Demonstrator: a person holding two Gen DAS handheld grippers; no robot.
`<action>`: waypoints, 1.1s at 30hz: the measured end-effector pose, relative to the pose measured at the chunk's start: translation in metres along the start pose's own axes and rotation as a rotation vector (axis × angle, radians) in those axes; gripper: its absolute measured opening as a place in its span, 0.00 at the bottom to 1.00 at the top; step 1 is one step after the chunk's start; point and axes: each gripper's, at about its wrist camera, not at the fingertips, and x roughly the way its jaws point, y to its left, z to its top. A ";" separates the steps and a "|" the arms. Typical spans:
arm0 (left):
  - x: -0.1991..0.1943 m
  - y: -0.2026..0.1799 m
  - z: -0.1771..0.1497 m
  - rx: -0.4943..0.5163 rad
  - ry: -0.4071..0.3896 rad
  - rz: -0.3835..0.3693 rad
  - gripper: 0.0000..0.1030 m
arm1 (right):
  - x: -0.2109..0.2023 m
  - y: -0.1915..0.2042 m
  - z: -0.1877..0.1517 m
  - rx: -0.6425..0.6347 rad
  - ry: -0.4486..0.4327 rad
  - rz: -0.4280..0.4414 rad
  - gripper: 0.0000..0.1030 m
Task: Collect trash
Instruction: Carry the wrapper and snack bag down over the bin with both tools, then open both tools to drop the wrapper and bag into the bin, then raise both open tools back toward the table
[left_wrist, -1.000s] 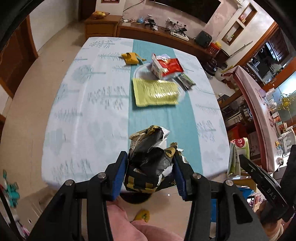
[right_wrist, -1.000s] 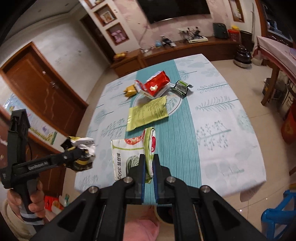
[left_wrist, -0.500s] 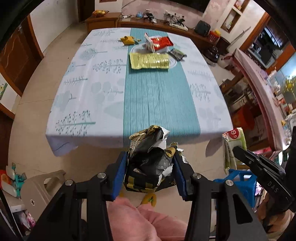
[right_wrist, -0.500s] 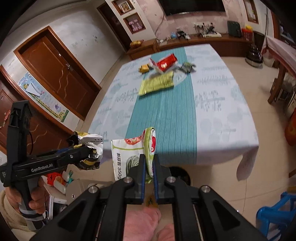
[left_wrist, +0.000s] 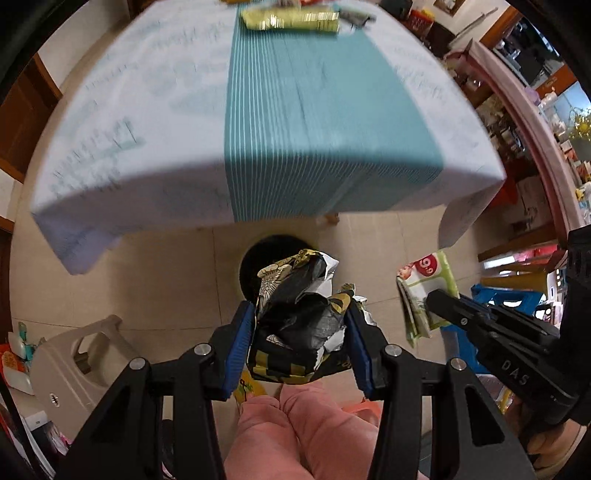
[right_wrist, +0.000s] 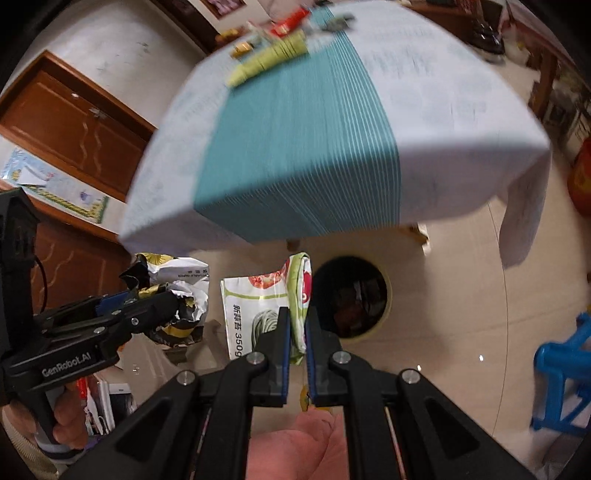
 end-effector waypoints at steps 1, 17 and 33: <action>0.016 0.003 -0.003 0.001 0.008 -0.001 0.45 | 0.010 -0.003 -0.003 0.009 0.006 -0.007 0.07; 0.238 0.031 -0.005 0.018 0.067 0.053 0.47 | 0.224 -0.086 -0.022 0.080 0.106 -0.135 0.08; 0.257 0.055 0.014 -0.022 -0.002 0.089 0.93 | 0.276 -0.092 0.009 0.076 0.085 -0.098 0.38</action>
